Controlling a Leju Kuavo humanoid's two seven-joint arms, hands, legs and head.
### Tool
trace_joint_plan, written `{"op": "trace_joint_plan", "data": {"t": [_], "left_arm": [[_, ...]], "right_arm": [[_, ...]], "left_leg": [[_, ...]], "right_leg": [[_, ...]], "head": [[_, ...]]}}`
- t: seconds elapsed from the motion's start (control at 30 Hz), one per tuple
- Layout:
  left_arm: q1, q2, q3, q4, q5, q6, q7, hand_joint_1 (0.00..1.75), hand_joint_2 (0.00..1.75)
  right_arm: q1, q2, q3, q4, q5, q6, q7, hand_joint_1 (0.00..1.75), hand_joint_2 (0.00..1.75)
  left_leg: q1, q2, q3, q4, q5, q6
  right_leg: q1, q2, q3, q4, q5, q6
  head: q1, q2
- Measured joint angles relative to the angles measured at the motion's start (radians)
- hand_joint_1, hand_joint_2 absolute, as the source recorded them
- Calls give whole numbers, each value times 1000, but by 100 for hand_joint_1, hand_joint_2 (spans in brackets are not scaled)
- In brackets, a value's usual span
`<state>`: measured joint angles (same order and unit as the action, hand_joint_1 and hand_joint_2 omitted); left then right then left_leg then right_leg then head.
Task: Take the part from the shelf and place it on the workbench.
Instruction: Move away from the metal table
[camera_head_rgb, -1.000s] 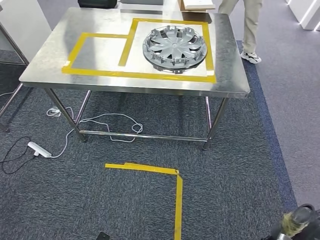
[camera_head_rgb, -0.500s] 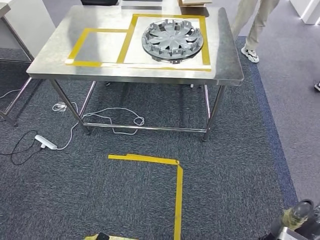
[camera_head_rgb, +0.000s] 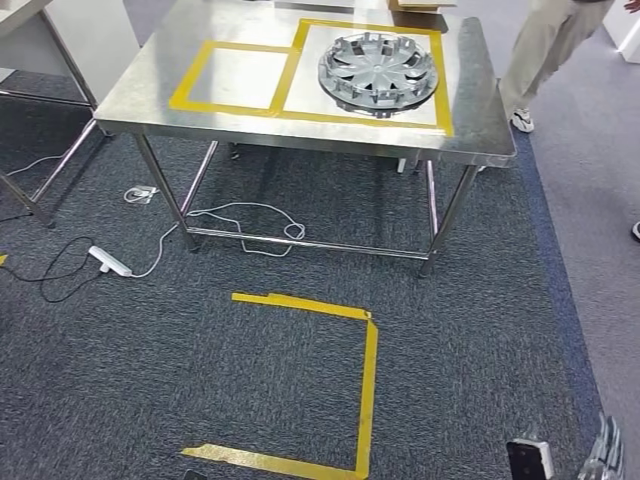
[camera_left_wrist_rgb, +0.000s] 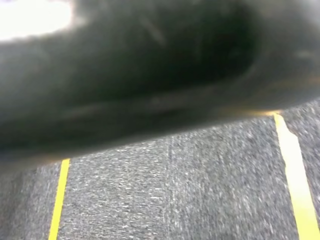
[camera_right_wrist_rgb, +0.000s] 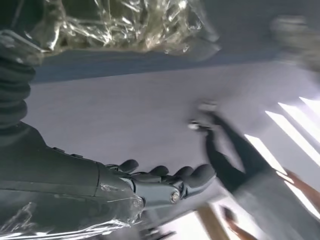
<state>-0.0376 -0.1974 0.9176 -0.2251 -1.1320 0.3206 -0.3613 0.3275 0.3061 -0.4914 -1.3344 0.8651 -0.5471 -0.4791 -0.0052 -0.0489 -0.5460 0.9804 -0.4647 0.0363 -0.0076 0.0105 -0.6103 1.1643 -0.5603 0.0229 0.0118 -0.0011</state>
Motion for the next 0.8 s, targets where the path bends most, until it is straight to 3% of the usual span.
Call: {"op": "trace_joint_plan", "data": {"t": [0.07, 0.13, 0.2, 0.23, 0.27, 0.33, 0.4, 0.43, 0.47, 0.5, 0.57, 0.6, 0.63, 0.7, 0.77, 0.8], "left_arm": [[-1, -4, 7, 0, -1, 2, 0, 0, 0], [-2, -8, 16, 0, -2, 4, 0, 0, 0], [0, -10, 24, 0, -2, 6, 0, 0, 0], [1, -9, 28, 1, -2, 8, 0, 0, 0], [1, -9, 32, 1, -2, 11, 0, 0, 0], [-1, -9, 42, 1, 0, 16, 0, 0, 0], [-2, -9, 50, 1, 1, 20, 2, 0, 0], [0, -9, 53, 1, 1, 21, 3, 0, 0], [1, -8, 57, 1, 1, 22, 4, 0, 0], [3, -8, 61, 1, 2, 23, 6, 0, 0], [1, -7, 67, 1, 2, 25, 7, 0, 0], [0, -7, 69, 1, 2, 25, 7, 0, 0], [0, -7, 70, 1, 2, 25, 8, 0, 0], [2, -8, 72, 1, 1, 25, 9, 0, 0], [2, -8, 74, 1, 2, 26, 8, 0, 0], [1, -8, 74, 1, 2, 26, 7, 0, 0]], "right_arm": [[-25, 0, -108, 143, 124, -6, 37, 0, 175], [-52, -3, -205, 271, 221, -11, 70, 0, 175], [-81, -6, -286, 381, 294, -18, 98, 0, 175], [-96, -8, -320, 430, 329, -16, 122, 0, 175], [-111, -9, -353, 479, 365, -11, 152, 0, 175], [-140, -12, -421, 577, 435, 7, 222, 0, 175], [-164, -15, -485, 664, 483, 24, 272, 0, 175], [-175, -17, -511, 699, 496, 30, 285, 0, 175], [-185, -18, -532, 728, 503, 32, 293, 0, 175], [-195, -20, -550, 753, 508, 33, 298, 0, 175], [-211, -22, -576, 789, 512, 34, 303, 0, 175], [-219, -24, -586, 804, 515, 35, 305, 0, 175], [-228, -25, -595, 816, 519, 38, 306, 0, 175], [-243, -27, -611, 837, 529, 47, 307, 0, 175], [-254, -29, -621, 855, 539, 56, 307, 0, 175], [-257, -31, -626, 862, 542, 60, 306, 0, 175]], "left_leg": [[-4, -20, -6, 1, 7, -3], [-2, -37, -14, 4, 14, -13], [-1, -47, -21, 7, 17, -25], [-1, -36, -26, 17, 8, -31], [0, -18, -38, 43, -14, -38], [4, 22, -83, 152, -86, -53], [11, 35, -125, 266, -138, -65], [14, 38, -125, 281, -138, -69], [17, 43, -105, 256, -121, -72], [20, 54, -66, 196, -91, -74], [20, 95, 14, 59, -48, -71], [18, 107, 36, 19, -38, -64], [15, 112, 41, 5, -38, -56], [13, 94, 34, 5, -31, -38], [15, 78, 29, 1, -23, -23], [16, 68, 26, -1, -18, -16]], "right_leg": [[0, 40, 87, -137, 36, -22], [3, 60, 120, -189, 40, -30], [3, 41, 122, -196, 49, -27], [0, 31, 122, -201, 53, -27], [-3, 19, 122, -205, 58, -29], [-5, -9, 118, -208, 62, -32], [-5, -40, 109, -206, 62, -32], [-5, -55, 105, -205, 62, -32], [-5, -68, 103, -204, 62, -31], [-5, -80, 103, -203, 61, -30], [-2, -100, 107, -195, 58, -21], [0, -108, 110, -192, 57, -16], [2, -114, 113, -189, 57, -10], [1, -125, 114, -188, 57, 1], [-3, -96, 100, -159, 29, 11], [-5, -70, 79, -114, -2, 14]], "head": [[-2, 0], [-4, 0], [-5, 0], [-7, 0], [-10, 0], [-17, 0], [-19, 0], [-19, 0], [-19, 0], [-19, 0], [-19, 0], [-17, 0], [-15, 0], [-11, 0], [-9, 0], [-8, 0]]}}
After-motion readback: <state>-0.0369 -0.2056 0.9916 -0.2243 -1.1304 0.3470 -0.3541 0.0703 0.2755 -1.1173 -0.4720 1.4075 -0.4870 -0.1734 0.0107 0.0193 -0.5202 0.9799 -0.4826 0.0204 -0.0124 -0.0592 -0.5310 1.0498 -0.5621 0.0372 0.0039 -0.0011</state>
